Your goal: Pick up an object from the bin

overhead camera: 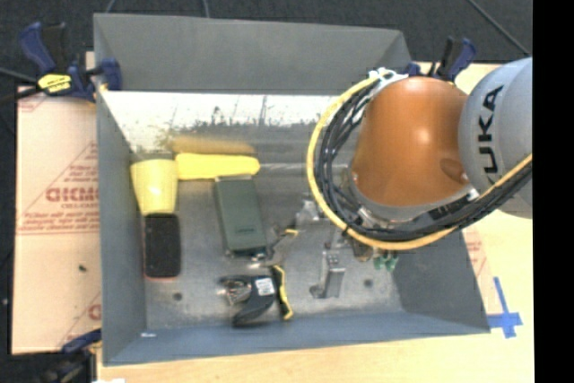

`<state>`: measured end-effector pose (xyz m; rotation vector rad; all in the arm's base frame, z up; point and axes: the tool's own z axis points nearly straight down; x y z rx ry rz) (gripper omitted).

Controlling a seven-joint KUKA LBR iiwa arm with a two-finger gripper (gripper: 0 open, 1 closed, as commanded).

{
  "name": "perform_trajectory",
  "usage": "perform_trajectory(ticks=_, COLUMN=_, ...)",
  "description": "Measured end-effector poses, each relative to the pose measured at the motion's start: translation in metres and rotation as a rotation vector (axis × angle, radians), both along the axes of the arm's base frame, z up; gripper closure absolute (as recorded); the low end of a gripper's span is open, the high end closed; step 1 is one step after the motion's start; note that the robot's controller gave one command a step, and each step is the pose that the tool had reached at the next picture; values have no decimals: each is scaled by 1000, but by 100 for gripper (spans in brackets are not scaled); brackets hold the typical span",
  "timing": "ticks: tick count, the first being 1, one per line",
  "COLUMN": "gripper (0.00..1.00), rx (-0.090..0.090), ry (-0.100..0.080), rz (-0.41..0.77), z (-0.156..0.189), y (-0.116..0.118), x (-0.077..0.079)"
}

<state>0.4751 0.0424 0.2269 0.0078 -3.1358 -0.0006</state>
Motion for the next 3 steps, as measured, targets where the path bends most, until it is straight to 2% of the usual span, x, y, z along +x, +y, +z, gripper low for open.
perform_trajectory(ticks=1, gripper=0, rx=1, ry=-9, rz=-3, z=4, y=0, x=2)
perform_trajectory(ticks=2, gripper=0, rx=3, ry=-12, rz=7, z=-136, y=38, x=-1)
perform_trajectory(ticks=3, gripper=0, rx=1, ry=-26, rz=73, z=-63, y=47, x=1)
